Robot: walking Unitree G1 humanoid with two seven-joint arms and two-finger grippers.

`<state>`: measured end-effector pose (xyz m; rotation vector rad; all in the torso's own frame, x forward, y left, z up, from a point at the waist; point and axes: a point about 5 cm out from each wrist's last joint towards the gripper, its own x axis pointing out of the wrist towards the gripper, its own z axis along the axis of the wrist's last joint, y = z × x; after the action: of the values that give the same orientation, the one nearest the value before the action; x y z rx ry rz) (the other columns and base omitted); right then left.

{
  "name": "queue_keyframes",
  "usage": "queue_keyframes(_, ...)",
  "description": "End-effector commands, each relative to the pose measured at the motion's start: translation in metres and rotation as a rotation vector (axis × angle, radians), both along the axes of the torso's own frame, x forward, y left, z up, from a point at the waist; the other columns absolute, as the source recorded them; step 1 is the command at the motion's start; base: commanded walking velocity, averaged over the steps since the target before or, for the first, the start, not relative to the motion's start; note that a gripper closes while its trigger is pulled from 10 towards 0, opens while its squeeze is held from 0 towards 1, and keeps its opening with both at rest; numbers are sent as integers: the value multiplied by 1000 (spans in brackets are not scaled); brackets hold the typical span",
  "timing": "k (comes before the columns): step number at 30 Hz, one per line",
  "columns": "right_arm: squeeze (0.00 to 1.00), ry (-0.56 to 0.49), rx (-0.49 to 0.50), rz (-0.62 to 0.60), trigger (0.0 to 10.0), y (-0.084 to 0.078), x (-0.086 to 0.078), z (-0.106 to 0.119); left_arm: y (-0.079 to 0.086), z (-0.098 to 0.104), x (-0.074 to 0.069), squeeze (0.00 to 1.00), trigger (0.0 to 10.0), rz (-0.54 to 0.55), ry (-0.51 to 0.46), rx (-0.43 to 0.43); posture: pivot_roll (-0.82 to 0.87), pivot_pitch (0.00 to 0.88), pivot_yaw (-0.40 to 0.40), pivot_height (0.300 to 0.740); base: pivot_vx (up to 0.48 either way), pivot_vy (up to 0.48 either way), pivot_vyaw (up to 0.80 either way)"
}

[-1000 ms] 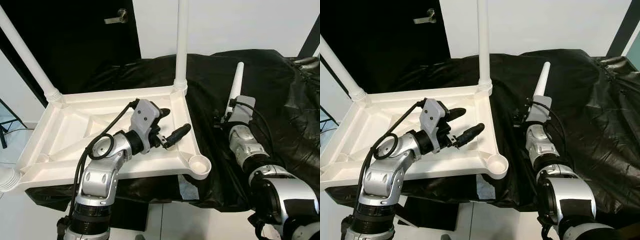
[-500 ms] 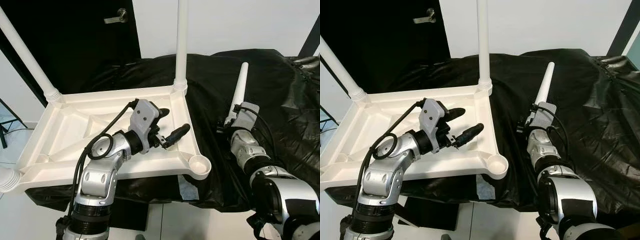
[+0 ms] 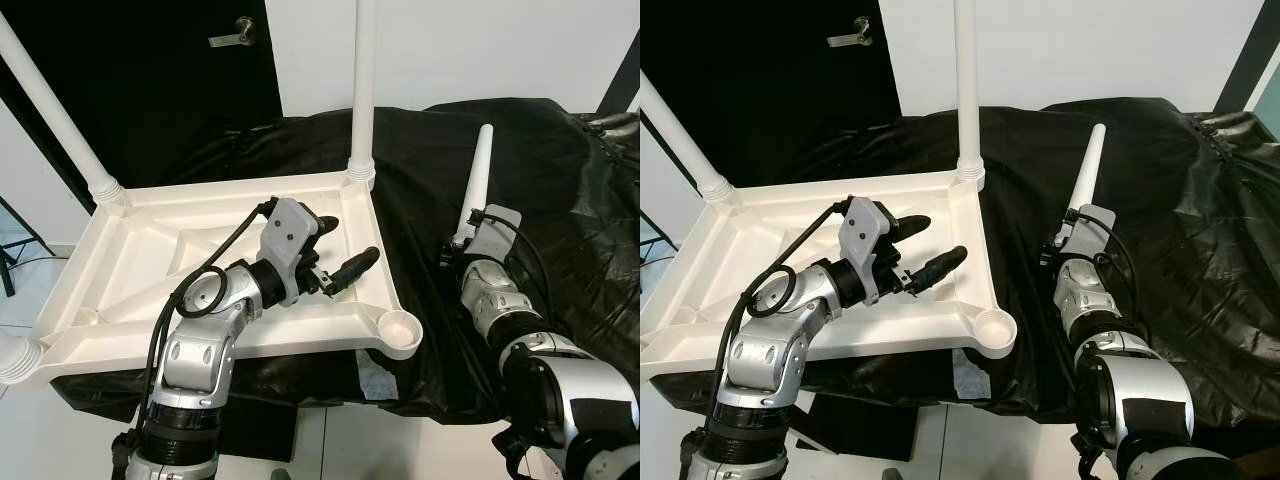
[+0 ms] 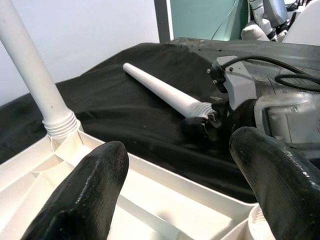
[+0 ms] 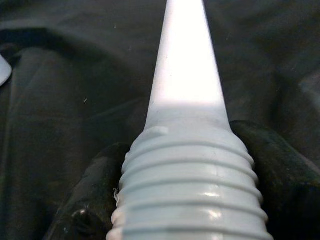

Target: Building children table

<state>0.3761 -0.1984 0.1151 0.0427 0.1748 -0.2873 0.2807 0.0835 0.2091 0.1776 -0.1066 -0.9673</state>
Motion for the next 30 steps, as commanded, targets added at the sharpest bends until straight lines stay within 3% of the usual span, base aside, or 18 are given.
queue_keyframes(1,0,-97,-71,25,10000,4,0,9,5,3,10,0,10000,136,-22,-22,36,0,50,740,0,0,0)
queue_keyframes(6,0,-318,-210,119,10000,11,0,39,3,1,19,0,10000,146,4,-50,11,0,42,740,0,0,0)
queue_keyframes(12,0,-406,-284,182,10000,15,0,58,2,4,31,0,10000,148,-5,-71,-5,0,31,740,0,0,0)
queue_keyframes(23,0,-347,-239,148,10000,10,-6,40,-1,8,35,0,10000,136,-36,-72,-23,0,32,740,0,0,0)
queue_keyframes(30,0,-250,-179,115,10000,14,-19,16,0,7,31,0,10000,120,-49,-59,-17,0,41,740,0,0,0)
